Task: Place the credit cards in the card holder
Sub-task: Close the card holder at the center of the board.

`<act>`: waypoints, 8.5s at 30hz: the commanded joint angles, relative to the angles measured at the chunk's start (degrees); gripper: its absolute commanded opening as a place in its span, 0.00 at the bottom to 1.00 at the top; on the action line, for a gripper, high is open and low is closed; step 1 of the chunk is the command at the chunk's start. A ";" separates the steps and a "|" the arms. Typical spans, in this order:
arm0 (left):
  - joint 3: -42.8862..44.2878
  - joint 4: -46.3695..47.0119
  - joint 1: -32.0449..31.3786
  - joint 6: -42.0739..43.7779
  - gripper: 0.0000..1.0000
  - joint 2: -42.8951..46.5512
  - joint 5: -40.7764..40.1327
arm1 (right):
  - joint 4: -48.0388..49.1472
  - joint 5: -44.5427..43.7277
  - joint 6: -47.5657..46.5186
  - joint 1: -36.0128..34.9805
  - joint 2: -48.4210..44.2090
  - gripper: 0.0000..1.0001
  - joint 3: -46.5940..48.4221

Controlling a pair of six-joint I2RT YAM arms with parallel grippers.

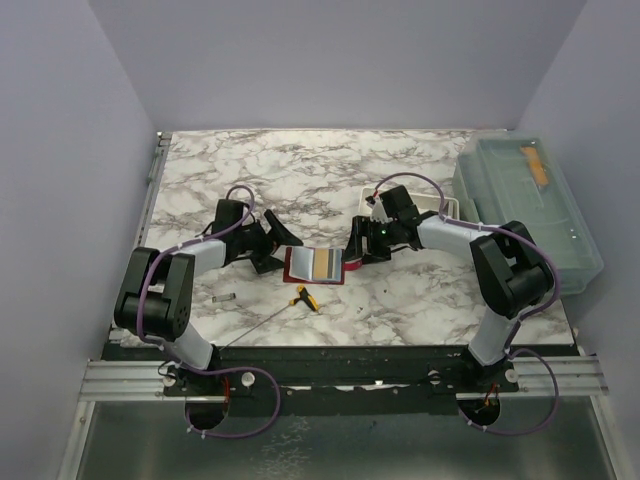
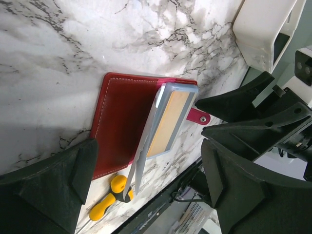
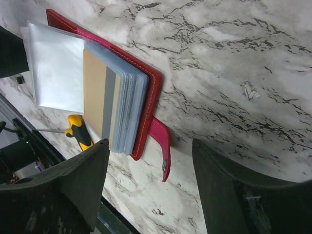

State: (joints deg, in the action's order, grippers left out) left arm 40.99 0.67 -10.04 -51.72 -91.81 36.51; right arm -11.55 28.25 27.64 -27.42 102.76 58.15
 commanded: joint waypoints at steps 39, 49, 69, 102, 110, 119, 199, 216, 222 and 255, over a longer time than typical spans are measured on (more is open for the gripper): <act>4.52 8.34 -14.99 -3.43 0.74 1.33 -2.93 | 0.42 0.32 0.66 -0.27 0.41 0.71 -1.41; 6.75 13.74 -17.49 -5.67 0.66 -7.68 -1.58 | -5.07 -5.03 -0.82 4.65 -8.19 0.67 -6.16; 4.04 13.99 -18.78 -3.13 0.16 -13.88 -4.82 | -1.37 -0.88 -1.28 5.19 -8.49 0.22 -7.25; 5.07 11.81 -19.83 -2.42 0.10 -12.57 -4.34 | -3.98 14.04 -11.64 4.77 0.41 0.00 1.15; 5.26 11.73 -20.03 -2.38 0.10 -12.38 -3.91 | -6.89 13.27 -12.35 3.73 3.18 0.00 3.74; 5.63 11.57 -20.06 -2.41 0.10 -12.13 -3.56 | -12.01 9.82 -13.84 2.45 6.25 0.00 6.92; 8.68 -6.88 -15.11 7.95 0.36 4.28 -1.87 | -42.19 -7.00 -17.19 -4.55 28.24 0.37 50.32; 11.56 3.80 -14.32 -0.77 0.34 -4.51 1.41 | -33.43 -24.73 -3.31 -6.07 7.98 0.46 31.94; 15.77 4.68 -14.48 -1.87 0.24 -10.68 -0.65 | -31.49 -34.38 -0.33 -9.32 8.96 0.38 31.44; 21.94 2.25 -16.07 0.66 0.08 -21.66 -3.20 | -35.13 -41.80 -2.24 -13.86 11.68 0.02 31.34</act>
State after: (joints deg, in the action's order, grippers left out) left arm 62.50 3.79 -25.89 -52.47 -112.20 34.89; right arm -45.71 -11.77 25.43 -40.71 115.31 89.82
